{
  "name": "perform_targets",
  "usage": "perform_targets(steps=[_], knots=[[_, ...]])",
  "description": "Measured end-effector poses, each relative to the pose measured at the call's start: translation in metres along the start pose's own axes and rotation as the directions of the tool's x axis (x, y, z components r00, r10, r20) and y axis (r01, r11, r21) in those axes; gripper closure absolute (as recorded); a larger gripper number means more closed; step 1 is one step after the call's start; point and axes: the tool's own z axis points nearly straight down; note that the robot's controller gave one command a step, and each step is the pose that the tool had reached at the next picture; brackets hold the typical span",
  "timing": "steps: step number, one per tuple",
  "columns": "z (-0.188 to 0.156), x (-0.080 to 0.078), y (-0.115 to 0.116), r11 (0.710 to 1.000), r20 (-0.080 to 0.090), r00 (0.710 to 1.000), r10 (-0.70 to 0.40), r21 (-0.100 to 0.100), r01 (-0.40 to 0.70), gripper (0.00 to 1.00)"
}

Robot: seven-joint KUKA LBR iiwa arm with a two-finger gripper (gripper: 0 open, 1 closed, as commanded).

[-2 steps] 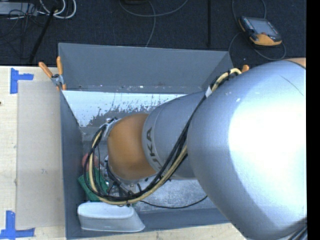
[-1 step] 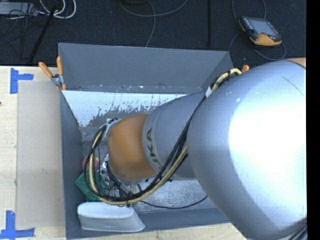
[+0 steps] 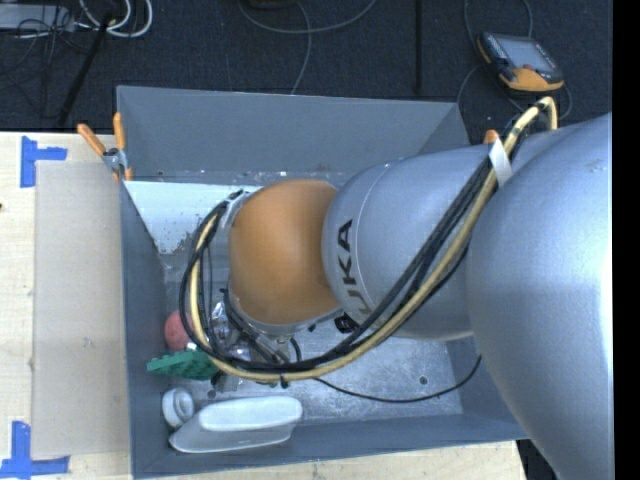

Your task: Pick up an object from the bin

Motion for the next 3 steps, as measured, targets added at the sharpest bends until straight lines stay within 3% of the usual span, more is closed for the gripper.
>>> perform_targets(steps=[1, 2, 3], knots=[[-0.008, -0.004, 0.015, 1.000, -0.006, 1.000, -0.026, 0.002, 0.026, 1.00], [0.024, -0.001, 0.013, 0.998, -0.012, 0.998, -0.069, 0.003, 0.070, 1.00], [-0.046, 0.007, 0.011, 0.997, -0.002, 0.997, -0.076, 0.000, 0.076, 1.00]])
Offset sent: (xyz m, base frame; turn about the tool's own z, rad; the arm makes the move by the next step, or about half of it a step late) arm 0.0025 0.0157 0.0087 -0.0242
